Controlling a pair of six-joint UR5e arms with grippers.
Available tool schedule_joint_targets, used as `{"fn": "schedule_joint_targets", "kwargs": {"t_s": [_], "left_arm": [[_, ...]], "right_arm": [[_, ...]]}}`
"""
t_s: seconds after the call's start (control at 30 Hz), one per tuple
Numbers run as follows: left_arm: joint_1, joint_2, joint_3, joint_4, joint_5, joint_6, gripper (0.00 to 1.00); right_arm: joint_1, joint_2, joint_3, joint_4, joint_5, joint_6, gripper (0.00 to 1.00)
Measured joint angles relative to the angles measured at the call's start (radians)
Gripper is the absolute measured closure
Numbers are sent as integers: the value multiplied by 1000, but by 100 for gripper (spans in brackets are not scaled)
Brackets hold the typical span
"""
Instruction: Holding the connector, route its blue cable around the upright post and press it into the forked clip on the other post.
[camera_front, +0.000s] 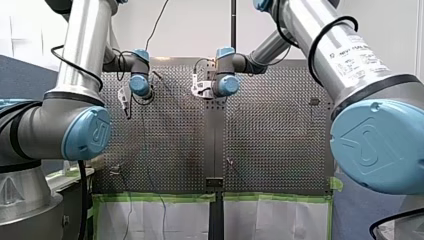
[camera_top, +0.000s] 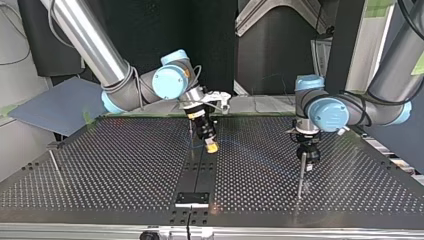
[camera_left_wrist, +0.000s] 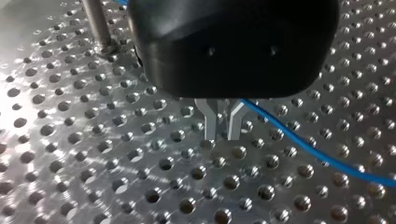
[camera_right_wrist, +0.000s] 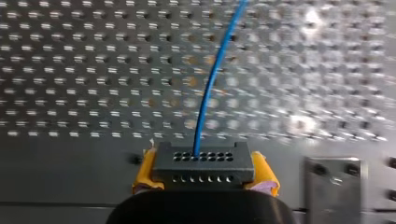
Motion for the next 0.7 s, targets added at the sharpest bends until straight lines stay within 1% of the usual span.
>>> {"fn": "schedule_joint_targets", "kwargs": {"t_s": [0.03,0.1,0.13,0.17,0.2,0.23,0.27,0.3,0.33,0.37,0.53,0.6,0.7], "left_arm": [[-1,-1,0,1,5,-3,89],[-3,-1,0,2,14,-6,76],[-4,-1,0,2,15,-7,76],[-4,-1,0,3,15,-7,59],[-5,-1,0,3,15,-5,45],[-5,-1,0,4,15,-3,45],[-5,-1,0,4,14,1,31],[-6,-1,0,4,12,8,11],[-6,-1,0,4,8,14,11],[-6,-1,0,3,4,20,0],[-6,-1,0,-16,-34,34,0],[-6,-1,0,-25,-47,29,0],[-5,-1,0,-30,-54,13,0]], "right_arm": [[1,5,0,5,0,-1,100],[4,16,0,17,2,-8,100],[5,21,0,24,3,-11,100],[6,28,1,33,6,-17,100],[7,33,1,39,8,-22,100],[8,38,2,45,11,-26,100],[9,43,3,50,14,-29,100],[10,46,5,52,15,-31,100],[10,49,8,52,17,-33,100],[11,51,13,50,18,-34,100],[11,56,39,27,21,-35,100],[11,57,51,15,21,-35,100],[12,58,69,-4,21,-36,100]]}}
